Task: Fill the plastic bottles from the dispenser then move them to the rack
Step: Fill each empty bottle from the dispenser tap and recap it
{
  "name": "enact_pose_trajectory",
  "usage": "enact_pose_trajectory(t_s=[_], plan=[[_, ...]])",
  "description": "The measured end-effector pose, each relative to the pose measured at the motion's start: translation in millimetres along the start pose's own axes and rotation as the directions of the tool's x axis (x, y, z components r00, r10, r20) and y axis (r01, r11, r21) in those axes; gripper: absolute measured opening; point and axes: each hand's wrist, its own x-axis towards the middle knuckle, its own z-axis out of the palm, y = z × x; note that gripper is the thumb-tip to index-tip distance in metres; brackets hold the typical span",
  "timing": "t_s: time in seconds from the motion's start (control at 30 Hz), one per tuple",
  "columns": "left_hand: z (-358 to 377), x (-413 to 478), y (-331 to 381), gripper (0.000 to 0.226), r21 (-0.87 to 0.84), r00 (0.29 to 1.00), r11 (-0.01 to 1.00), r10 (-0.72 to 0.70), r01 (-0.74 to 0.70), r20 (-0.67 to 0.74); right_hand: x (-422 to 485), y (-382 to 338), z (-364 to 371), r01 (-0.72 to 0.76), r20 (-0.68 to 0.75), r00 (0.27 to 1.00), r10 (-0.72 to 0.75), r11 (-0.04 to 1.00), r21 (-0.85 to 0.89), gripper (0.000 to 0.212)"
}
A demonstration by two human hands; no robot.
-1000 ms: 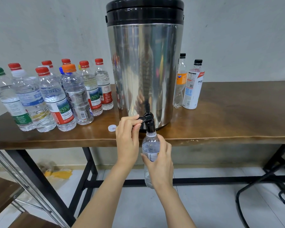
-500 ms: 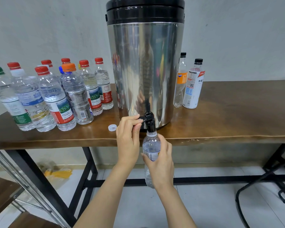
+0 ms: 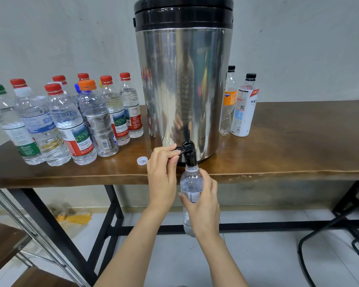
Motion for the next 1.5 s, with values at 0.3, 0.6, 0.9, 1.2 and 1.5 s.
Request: enact_pose_trajectory(t_s=[0.3,0.6,0.9,1.2,1.5], plan=[[0.4,-0.5,-0.4,0.015,0.0,1.0,1.0,-0.007,0.007,0.001,-0.1,-0.4,0.2,0.002,0.001,1.0,-0.002,1.0,-0.008,0.077],[0.5,-0.6,-0.6,0.016,-0.014,1.0,1.0,-0.018,0.018,-0.002,-0.2,-0.7,-0.5,-0.009,0.005,1.0,0.009,1.0,-0.019,0.078],[0.3,-1.4,-0.3,0.015,-0.009,1.0,1.0,-0.022,0.022,0.002,0.4,-0.5,-0.3,-0.001,0.009,1.0,0.002,1.0,-0.025,0.079],[0.5,-1.4,-1.1,0.015,-0.021,1.0,0.999,-0.03,0.03,0.007,0.1,-0.6,-0.7,0.0,0.01,1.0,0.0,1.0,-0.022,0.078],[0.3,-1.5,-0.5,0.015,-0.018,1.0,0.999,-0.028,0.028,0.003,-0.2,-0.5,-1.0,-0.008,0.015,1.0,0.008,1.0,-0.021,0.077]])
